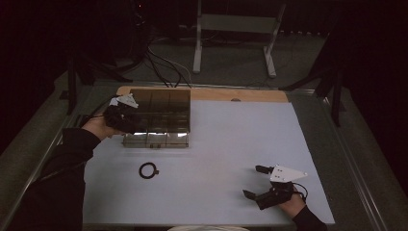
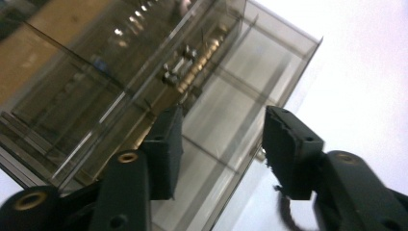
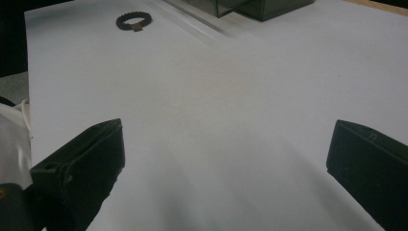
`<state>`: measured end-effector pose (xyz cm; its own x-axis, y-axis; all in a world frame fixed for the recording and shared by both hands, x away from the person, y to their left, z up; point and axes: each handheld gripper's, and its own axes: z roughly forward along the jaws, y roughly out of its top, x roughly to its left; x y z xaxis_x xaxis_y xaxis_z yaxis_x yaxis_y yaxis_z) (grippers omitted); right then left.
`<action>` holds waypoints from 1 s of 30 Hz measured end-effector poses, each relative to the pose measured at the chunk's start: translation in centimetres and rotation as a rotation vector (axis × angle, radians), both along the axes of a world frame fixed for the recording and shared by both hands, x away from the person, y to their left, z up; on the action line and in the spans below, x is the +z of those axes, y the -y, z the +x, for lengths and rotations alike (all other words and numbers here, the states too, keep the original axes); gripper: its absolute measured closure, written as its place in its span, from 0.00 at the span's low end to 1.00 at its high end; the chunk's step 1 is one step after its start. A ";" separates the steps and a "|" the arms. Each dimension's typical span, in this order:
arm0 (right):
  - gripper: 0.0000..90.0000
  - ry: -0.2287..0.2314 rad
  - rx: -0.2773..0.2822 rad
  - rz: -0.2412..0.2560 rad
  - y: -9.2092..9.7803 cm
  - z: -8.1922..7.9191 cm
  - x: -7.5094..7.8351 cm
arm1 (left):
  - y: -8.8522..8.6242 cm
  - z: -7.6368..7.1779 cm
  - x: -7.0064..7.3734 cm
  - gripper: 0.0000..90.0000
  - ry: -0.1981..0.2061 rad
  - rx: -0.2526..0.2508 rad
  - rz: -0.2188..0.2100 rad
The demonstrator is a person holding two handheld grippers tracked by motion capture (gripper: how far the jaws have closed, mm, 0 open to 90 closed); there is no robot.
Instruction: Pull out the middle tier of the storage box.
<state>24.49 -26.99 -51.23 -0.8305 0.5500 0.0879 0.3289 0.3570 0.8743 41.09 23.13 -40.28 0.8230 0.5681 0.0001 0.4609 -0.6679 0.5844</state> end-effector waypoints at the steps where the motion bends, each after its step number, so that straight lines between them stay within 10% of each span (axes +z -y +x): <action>1: 0.00 0.000 0.000 0.000 0.0 0.0 0.0 | 0.0 -0.2 0.1 0.52 0.008 0.012 -0.010; 13: 0.00 -0.002 0.004 0.004 0.0 0.0 0.0 | -0.6 -2.5 1.7 0.21 0.106 0.198 -0.170; 30: 0.00 -0.003 0.002 0.011 0.1 0.0 0.0 | -0.7 -6.9 0.6 0.17 0.171 0.256 -0.205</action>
<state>24.53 -27.13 -51.20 -0.8311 0.5476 0.0967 0.3313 0.3480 0.8770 34.22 23.83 -39.63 0.6523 0.7579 -0.0096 0.4819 -0.4050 0.7770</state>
